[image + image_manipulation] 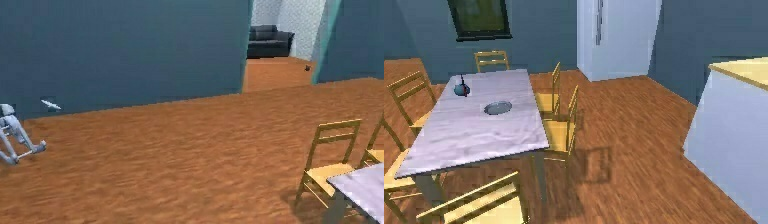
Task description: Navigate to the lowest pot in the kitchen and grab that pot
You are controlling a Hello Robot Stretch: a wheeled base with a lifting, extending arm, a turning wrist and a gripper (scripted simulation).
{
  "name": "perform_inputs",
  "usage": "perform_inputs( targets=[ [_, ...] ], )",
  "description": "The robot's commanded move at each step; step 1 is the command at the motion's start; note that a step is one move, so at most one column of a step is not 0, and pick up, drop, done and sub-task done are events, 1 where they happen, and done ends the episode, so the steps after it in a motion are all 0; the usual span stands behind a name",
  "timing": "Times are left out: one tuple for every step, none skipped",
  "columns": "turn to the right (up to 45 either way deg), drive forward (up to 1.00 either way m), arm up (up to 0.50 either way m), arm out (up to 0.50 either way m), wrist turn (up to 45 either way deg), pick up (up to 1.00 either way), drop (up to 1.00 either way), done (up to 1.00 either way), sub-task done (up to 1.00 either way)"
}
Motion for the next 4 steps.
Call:
perform_inputs(
  targets=[
    [-6.0,0.00,0.00,0.00,0.0,0.00,0.00,0.00,0.00],
    [0.0,0.60,0.00,0.00,0.0,0.00,0.00,0.00,0.00],
    [30.0,0.00,0.00,0.00,0.0,0.00,0.00,0.00,0.00],
    [0.0,1.00,0.00,0.00,0.0,0.00,0.00,0.00,0.00]
  ],
)
